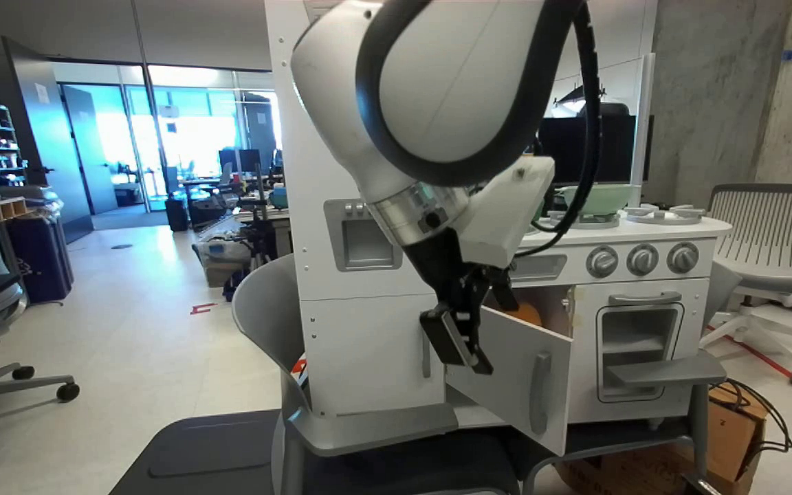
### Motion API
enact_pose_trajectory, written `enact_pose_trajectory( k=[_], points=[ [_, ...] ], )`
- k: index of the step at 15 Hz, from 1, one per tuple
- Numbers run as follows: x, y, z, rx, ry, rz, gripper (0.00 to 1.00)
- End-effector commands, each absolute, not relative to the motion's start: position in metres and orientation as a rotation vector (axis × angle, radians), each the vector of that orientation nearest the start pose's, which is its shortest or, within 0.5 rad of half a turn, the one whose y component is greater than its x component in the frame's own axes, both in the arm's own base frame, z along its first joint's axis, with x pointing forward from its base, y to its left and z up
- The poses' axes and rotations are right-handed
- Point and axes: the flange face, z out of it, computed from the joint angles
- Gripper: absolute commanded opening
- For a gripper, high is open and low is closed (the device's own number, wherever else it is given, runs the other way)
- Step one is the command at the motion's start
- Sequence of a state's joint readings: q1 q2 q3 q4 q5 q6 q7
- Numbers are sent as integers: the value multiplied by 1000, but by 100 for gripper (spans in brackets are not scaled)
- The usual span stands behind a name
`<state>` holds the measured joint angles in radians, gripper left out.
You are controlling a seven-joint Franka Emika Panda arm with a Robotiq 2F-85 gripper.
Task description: Pick the blue bottle and the orange object and put them in the bottom drawer, the close the drawer door
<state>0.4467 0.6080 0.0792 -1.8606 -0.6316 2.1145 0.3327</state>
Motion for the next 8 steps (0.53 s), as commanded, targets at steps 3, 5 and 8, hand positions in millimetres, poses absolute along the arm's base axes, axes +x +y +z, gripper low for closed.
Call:
enact_pose_trajectory(
  k=[3,5,8],
  points=[
    [552,239,92,2570,760,-296,100],
    [562,221,71,2601,731,-316,100],
    [584,192,60,2624,662,-333,100]
  ],
)
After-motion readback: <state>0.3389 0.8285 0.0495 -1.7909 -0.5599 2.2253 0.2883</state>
